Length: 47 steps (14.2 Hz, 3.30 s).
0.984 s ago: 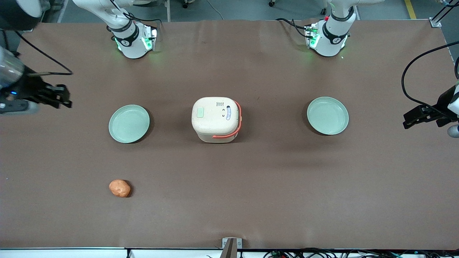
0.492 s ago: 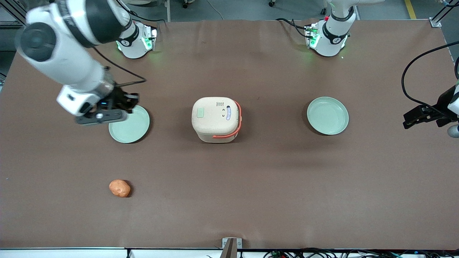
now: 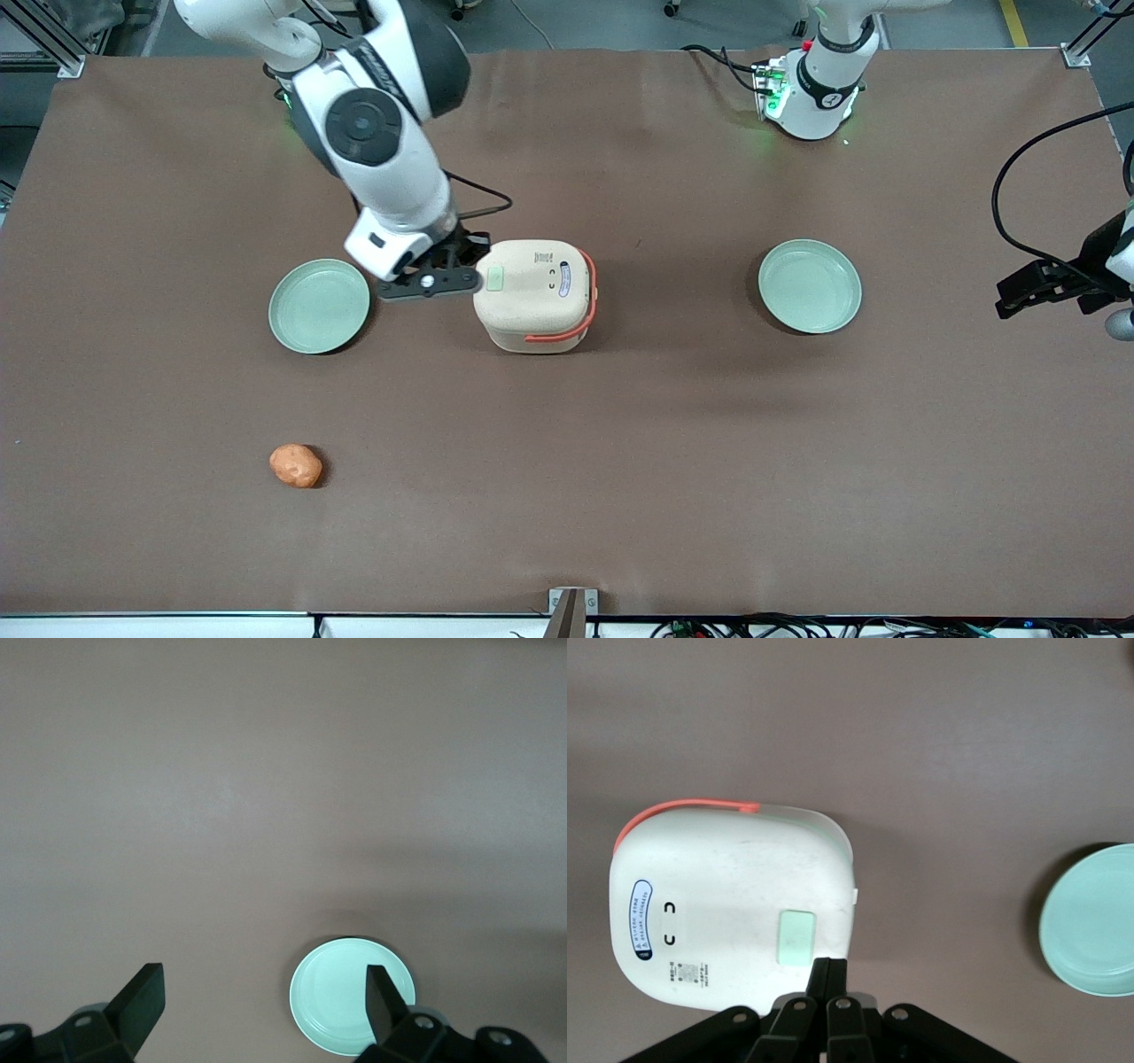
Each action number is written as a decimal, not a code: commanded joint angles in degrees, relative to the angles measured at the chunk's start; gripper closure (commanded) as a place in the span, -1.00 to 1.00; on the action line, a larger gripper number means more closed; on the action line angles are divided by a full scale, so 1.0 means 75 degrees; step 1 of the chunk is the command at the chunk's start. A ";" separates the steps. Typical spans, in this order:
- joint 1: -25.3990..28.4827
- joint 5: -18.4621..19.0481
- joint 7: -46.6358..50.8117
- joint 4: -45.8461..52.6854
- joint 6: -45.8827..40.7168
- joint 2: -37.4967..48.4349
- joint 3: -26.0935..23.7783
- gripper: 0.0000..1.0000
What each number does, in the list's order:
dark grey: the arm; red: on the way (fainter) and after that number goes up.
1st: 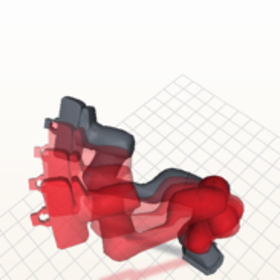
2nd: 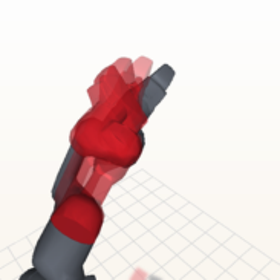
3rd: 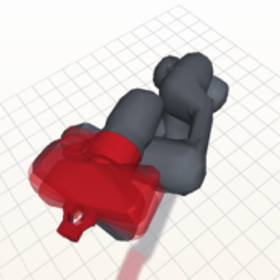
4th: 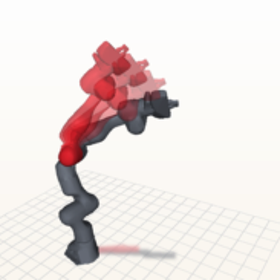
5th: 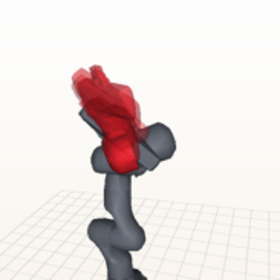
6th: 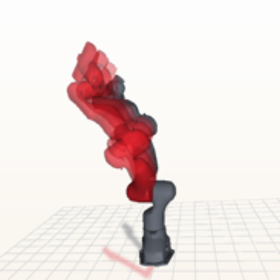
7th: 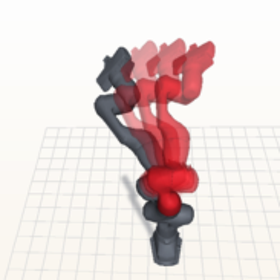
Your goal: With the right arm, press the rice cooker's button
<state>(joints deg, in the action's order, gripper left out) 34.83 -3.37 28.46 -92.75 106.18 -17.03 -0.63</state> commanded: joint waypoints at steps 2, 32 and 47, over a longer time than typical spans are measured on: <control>0.0067 -0.0113 0.0072 -0.0008 0.0093 -0.0353 0.0107 0.99; 0.0607 -0.0289 0.0072 -0.0254 0.0446 -0.1000 0.0096 0.98; -0.2683 -0.0230 0.0002 0.0473 -0.2075 0.1520 0.0272 0.28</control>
<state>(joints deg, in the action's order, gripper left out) 19.72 -5.00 28.49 -88.88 91.37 -7.17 2.21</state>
